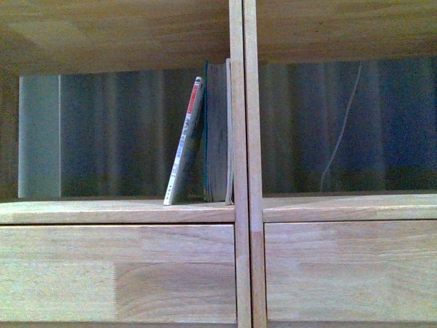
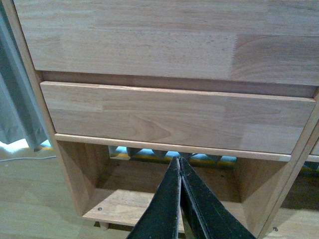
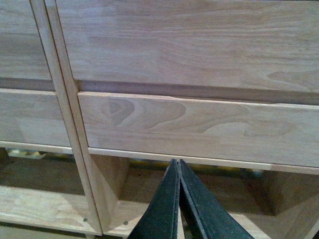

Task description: Organize books on shelf

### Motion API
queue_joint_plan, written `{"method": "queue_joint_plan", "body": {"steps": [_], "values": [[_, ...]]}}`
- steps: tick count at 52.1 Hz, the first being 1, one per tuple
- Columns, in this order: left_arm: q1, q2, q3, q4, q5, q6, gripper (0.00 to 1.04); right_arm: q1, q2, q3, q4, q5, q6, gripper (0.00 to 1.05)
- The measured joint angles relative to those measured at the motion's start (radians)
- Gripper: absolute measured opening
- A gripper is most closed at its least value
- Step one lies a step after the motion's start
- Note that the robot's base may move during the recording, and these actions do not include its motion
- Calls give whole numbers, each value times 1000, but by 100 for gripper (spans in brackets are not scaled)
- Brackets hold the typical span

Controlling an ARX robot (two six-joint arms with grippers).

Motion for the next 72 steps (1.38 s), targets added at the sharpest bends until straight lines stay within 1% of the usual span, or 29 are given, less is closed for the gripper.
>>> {"method": "queue_joint_plan", "body": {"steps": [25, 29, 31, 33, 34, 37, 38, 39, 40, 41, 44, 48, 51, 52, 56, 58, 60, 62, 66, 72], "values": [[0, 0, 0, -2, 0, 0, 3, 0, 0, 0, 0, 0, 0, 3], [0, 0, 0, -2, 0, 0, 3, 0, 0, 0, 0, 0, 0, 13], [0, 0, 0, -2, 0, 0, 3, 0, 0, 0, 0, 0, 0, 20], [0, 0, 0, -2, 0, 0, 10, 0, 0, 0, 0, 0, 0, 27], [0, 0, 0, -2, 0, 0, 11, 0, 0, 0, 0, 0, 0, 29], [0, 0, 0, -2, 0, 0, 22, 0, 0, 0, 0, 0, 0, 39], [0, 0, 0, -2, 0, 0, 24, 0, 0, 0, 0, 0, 0, 41], [0, 0, 0, -2, 0, 0, 31, 0, 0, 0, 0, 0, 0, 48], [0, 0, 0, -2, 0, 0, 34, 0, 0, 0, 0, 0, 0, 49], [0, 0, 0, -2, 0, 0, 36, 0, 0, 0, 0, 0, 0, 53], [0, 0, 0, -2, 0, 0, 47, 0, 0, 0, 0, 0, 0, 63], [0, 0, 0, -2, 0, 0, 57, 0, 0, 0, 0, 0, 0, 73], [0, 0, 0, -2, 0, 0, 68, 0, 0, 0, 0, 0, 0, 83], [0, 0, 0, -2, 0, 0, 70, 0, 0, 0, 0, 0, 0, 85], [0, 0, 0, -2, 0, 0, 84, 0, 0, 0, 0, 0, 0, 97], [0, 0, 0, -2, 0, 0, 89, 0, 0, 0, 0, 0, 2, 99], [0, 0, 0, -2, 0, 0, 96, 0, 0, 0, 0, 0, 2, 98], [0, 0, 0, -2, 0, 0, 99, 0, 0, 0, 0, 0, 2, 97], [0, 0, 0, -2, 0, 0, 97, 0, 0, 0, 0, 0, 2, 98], [0, 0, 0, -2, 0, 0, 97, 0, 0, 0, 0, 0, 2, 98]]}}
